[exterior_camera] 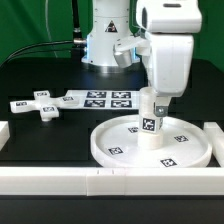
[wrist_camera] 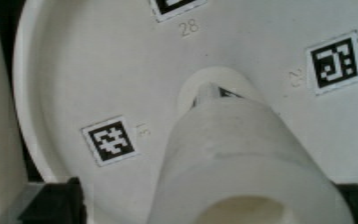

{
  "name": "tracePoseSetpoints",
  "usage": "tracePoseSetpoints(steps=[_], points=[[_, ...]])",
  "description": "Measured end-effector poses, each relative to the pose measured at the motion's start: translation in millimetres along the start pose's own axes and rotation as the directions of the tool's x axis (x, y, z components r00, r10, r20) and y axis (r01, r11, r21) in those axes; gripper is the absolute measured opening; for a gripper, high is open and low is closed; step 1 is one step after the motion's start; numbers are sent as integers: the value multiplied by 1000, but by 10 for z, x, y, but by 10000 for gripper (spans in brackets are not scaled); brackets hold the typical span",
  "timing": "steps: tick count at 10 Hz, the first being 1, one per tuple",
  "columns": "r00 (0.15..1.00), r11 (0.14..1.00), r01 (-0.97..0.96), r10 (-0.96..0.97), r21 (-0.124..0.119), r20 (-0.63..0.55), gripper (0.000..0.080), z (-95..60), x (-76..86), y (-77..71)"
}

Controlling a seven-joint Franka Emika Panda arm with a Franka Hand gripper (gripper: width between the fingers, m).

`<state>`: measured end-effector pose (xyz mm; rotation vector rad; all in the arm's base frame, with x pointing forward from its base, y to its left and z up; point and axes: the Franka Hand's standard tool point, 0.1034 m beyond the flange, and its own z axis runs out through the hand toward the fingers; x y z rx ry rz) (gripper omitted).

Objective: Assemble round table

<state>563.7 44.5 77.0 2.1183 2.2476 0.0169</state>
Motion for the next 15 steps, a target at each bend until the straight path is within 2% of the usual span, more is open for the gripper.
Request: tracePoseSetpoints(steps=[4,6,9,11,13,15], points=[[978,978,209,-209,10,19,649,29,-64,-19],[979,979,201,-202,11,19,406,35,-72,-26],[980,980,200,-200,12,19,407,39,-77,-28],[989,989,147,-147,11,19,407,41,-77,-29],[995,995,-96,95,23,24,407,46,-79,-55],[948,948,-318,317,27,34,409,48,-75,-71]])
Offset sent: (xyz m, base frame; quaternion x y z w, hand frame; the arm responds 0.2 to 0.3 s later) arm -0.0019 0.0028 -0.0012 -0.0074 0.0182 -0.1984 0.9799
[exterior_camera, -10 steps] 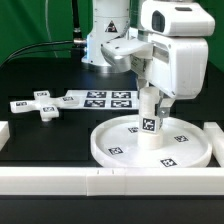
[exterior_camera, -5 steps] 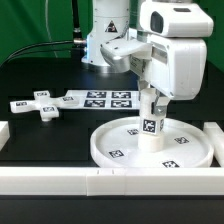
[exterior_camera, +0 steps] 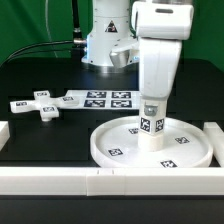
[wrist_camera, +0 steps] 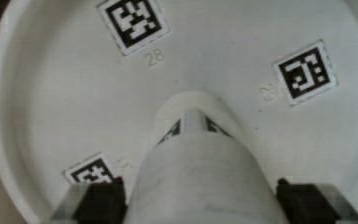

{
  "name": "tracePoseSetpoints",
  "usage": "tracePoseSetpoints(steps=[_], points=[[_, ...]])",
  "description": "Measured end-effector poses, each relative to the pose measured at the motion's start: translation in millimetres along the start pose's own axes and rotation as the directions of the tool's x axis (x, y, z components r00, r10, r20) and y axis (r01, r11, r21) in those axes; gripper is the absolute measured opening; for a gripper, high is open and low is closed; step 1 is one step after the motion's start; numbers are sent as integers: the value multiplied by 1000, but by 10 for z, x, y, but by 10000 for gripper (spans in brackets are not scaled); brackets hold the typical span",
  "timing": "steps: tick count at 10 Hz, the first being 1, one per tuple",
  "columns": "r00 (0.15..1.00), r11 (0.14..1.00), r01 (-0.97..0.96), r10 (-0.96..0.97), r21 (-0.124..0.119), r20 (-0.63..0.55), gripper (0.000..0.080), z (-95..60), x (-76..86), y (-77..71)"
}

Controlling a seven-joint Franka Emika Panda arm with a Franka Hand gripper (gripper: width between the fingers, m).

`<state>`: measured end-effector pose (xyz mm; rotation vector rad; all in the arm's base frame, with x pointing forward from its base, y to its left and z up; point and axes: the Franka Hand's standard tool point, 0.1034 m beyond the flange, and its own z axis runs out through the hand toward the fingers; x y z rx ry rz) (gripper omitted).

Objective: Assemble round table

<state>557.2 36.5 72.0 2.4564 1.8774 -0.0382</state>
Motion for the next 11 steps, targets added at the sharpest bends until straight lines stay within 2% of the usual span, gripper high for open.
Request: tracePoseSetpoints(steps=[2,6,7,9,11], points=[[978,978,-209,209,17,-1,409,4,6,-28],[889,889,-457,457,17,3,409,6,11,-32],[835,835,-550,550,26,0,409,8,12,-42],[653,652,-756,757,62,1,409,13,2,-65],[490,487,-869,872,81,9,409,13,3,-67]])
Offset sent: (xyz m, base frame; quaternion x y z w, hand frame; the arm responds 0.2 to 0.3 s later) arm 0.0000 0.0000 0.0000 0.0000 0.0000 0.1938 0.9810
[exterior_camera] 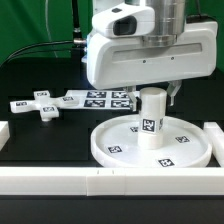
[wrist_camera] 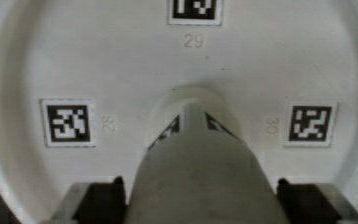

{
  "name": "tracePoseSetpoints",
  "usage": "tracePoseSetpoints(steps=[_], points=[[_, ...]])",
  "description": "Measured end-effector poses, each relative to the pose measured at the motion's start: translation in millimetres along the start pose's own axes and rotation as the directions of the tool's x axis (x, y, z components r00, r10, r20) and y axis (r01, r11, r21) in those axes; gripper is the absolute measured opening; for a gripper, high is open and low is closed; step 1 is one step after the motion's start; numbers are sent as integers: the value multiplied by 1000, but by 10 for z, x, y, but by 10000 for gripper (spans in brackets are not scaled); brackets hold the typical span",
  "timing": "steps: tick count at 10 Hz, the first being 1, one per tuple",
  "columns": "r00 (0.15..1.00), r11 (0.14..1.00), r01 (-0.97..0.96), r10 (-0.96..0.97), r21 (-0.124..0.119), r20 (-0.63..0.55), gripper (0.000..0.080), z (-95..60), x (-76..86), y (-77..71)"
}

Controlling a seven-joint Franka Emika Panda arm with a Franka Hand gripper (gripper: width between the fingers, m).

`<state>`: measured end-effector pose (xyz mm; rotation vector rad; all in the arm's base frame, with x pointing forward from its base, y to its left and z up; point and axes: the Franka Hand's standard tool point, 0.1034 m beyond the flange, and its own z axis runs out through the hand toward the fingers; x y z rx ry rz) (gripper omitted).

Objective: Assemble round table

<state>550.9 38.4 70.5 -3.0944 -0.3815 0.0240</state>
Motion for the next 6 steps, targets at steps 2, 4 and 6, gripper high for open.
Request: tracePoseSetpoints(steps=[2,4,6], points=[[976,976,-218,219,16,0,409,4,-5,0],[932,932,-361,361,18,2,409,8,-5,-4],[886,886,-464,464,23,5,409,8,-4,-5]])
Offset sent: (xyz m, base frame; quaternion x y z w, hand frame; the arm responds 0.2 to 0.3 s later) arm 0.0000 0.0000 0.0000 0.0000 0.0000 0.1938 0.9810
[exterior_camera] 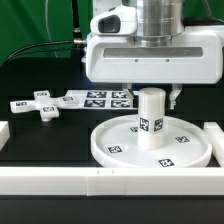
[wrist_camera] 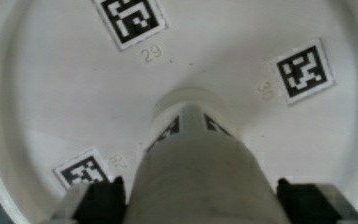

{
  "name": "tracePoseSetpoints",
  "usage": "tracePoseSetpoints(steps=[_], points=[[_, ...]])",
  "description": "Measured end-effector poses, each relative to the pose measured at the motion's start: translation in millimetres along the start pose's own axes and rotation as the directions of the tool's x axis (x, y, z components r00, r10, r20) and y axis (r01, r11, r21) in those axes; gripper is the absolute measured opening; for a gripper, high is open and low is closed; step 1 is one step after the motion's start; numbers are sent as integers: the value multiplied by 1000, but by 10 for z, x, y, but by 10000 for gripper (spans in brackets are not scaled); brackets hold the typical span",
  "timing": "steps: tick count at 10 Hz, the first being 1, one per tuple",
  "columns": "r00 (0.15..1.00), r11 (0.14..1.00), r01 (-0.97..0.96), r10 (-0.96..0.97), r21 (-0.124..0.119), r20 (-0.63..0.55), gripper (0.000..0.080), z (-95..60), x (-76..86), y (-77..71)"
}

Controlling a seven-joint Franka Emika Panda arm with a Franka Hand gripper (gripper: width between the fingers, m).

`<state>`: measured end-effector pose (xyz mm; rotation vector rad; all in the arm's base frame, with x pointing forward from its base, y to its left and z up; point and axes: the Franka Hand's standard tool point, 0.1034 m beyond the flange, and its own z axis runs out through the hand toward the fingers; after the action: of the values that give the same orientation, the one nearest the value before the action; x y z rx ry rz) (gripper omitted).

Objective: Assemble round table

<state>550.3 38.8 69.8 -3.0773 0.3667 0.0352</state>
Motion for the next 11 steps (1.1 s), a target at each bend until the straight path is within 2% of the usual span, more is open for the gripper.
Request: tracePoseSetpoints(steps=[1,3,6,8,11], points=[[999,999,-54,54,4,1,409,2,-2,-1],[961,960,-275,275,42,12,409,15,-4,7],[850,845,-527,525,90,51,409,12,-16,14],[697,691,-717,711,93,95,409,14,-33,-26],[498,492,-867,857,77,131,409,9,-33,-60]])
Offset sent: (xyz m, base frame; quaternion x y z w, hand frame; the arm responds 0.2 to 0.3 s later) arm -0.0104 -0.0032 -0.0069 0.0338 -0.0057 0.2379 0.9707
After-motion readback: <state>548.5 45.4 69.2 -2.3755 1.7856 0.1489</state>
